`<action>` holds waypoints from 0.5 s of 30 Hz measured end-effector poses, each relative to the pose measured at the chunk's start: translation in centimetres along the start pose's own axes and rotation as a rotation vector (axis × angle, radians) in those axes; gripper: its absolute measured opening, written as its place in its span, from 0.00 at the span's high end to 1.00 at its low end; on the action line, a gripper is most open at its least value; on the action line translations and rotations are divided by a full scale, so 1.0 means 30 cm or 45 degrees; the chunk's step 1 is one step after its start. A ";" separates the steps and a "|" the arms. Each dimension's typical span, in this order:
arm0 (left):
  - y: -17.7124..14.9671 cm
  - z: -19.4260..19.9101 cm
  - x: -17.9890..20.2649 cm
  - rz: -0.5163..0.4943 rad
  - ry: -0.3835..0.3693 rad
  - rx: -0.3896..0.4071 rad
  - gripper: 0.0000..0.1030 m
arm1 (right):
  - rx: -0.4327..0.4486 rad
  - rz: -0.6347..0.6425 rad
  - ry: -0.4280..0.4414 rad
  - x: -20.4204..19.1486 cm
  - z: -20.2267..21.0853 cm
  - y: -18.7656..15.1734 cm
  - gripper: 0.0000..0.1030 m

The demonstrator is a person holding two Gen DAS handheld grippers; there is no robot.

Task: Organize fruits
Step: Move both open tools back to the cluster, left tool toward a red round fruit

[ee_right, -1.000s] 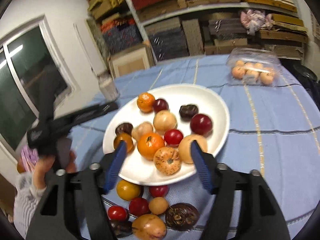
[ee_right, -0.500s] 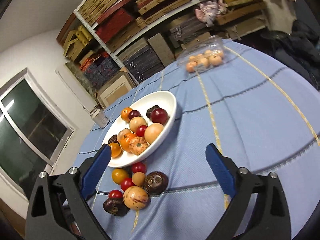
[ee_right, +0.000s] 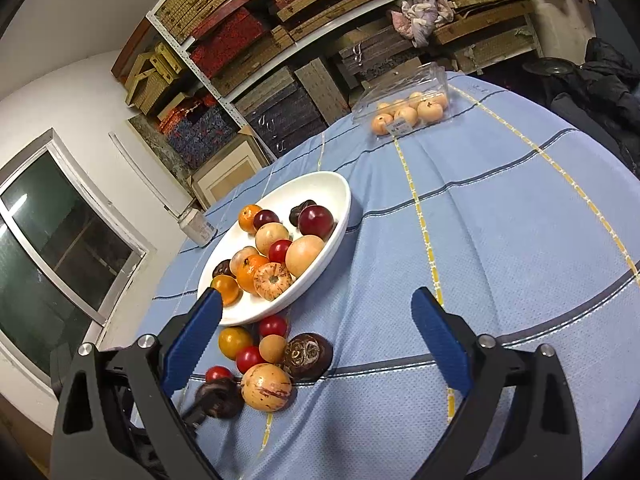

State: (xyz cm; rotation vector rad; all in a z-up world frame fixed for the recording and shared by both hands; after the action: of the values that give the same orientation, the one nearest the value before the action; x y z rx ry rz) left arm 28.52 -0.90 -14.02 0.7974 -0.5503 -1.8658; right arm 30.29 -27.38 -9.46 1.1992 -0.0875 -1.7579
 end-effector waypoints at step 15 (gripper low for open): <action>-0.077 -0.017 -0.155 0.162 0.003 -0.072 0.04 | -0.020 0.045 0.012 -0.032 -0.006 -0.032 0.10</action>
State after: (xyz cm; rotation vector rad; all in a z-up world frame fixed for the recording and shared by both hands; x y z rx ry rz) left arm 28.82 4.28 -14.61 0.7105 -0.5322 -1.7556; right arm 29.81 -26.10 -9.41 1.1873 -0.0889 -1.7191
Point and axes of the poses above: each gripper's, at about its wrist camera, not at the fingertips, and z roughly against the way its jaws point, x to its right, y to its top, the point moved 8 cm from there along -z, roughly the way its jaws point, and after that the axes turned 10 degrees about -z, right-handed, at the moved point
